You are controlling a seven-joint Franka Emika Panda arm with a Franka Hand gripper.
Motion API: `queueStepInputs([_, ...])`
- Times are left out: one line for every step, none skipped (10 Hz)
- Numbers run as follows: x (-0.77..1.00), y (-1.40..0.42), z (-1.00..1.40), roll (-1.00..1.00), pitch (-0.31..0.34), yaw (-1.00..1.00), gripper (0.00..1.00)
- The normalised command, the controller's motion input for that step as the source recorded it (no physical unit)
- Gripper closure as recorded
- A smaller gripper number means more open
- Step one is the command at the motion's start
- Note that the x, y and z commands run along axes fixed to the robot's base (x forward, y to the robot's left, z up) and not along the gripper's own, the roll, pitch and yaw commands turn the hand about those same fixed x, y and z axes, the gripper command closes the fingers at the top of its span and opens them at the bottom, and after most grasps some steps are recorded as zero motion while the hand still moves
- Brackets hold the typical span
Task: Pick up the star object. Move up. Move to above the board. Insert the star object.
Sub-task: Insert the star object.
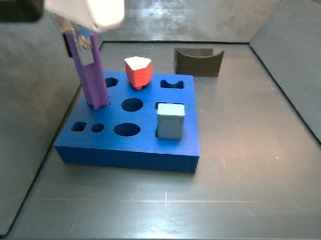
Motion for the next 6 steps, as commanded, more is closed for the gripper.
queueStepInputs([0.87, 0.07, -0.94, 0.0, 0.116, -0.19, 1.0])
queueStepInputs([0.86, 0.11, -0.96, 0.0, 0.11, -0.23, 1.0])
queueStepInputs([0.75, 0.13, -0.94, 0.0, 0.1, -0.27, 1.0])
queueStepInputs([0.28, 0.26, -0.38, -0.31, -0.1, -0.39, 1.0])
queueStepInputs([0.0, 0.02, -0.01, -0.03, 0.0, -0.08, 1.0])
queueStepInputs([0.0, 0.0, 0.0, 0.0, 0.0, 0.0, 1.0])
